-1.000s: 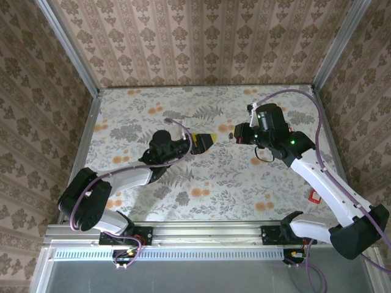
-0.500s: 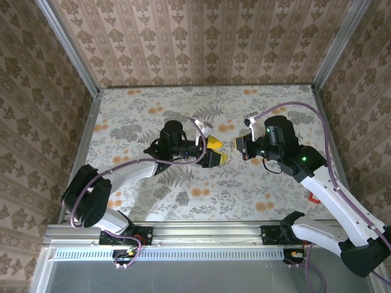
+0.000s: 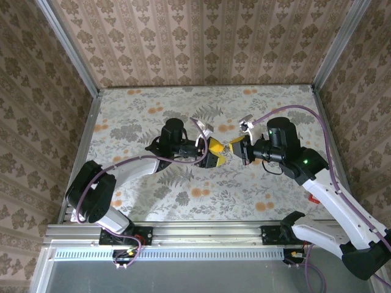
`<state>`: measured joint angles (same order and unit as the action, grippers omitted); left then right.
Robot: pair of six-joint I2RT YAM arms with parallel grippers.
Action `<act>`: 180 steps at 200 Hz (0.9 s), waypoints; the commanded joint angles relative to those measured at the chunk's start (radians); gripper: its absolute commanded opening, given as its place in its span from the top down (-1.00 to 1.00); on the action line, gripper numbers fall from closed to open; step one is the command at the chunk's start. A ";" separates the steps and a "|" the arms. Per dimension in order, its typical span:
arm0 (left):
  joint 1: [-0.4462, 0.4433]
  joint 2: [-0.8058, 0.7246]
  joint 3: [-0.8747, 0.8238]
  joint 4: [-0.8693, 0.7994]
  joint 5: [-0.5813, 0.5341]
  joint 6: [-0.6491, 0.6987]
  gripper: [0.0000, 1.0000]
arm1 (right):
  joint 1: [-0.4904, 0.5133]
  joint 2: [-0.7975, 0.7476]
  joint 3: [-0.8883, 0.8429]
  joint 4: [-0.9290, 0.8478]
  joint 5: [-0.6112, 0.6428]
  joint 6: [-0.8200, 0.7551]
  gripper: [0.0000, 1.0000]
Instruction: Unlock with the key
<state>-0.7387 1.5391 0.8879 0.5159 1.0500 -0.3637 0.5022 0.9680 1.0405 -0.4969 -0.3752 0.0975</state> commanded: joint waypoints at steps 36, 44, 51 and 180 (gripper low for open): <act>0.009 0.011 0.054 -0.054 0.080 0.127 -0.52 | 0.006 0.001 -0.018 -0.011 -0.088 -0.061 1.00; 0.008 0.008 0.045 -0.028 0.087 0.132 -0.52 | 0.006 0.003 -0.019 -0.011 -0.088 -0.064 1.00; 0.007 0.003 0.034 -0.005 0.087 0.132 -0.52 | 0.006 0.005 -0.020 -0.012 -0.093 -0.065 1.00; 0.009 0.022 0.038 0.036 0.120 0.112 -0.08 | 0.006 0.009 -0.039 0.000 -0.115 -0.064 1.00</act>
<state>-0.7296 1.5440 0.9085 0.5106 1.1282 -0.2569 0.5022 0.9813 1.0161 -0.4992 -0.4583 0.0471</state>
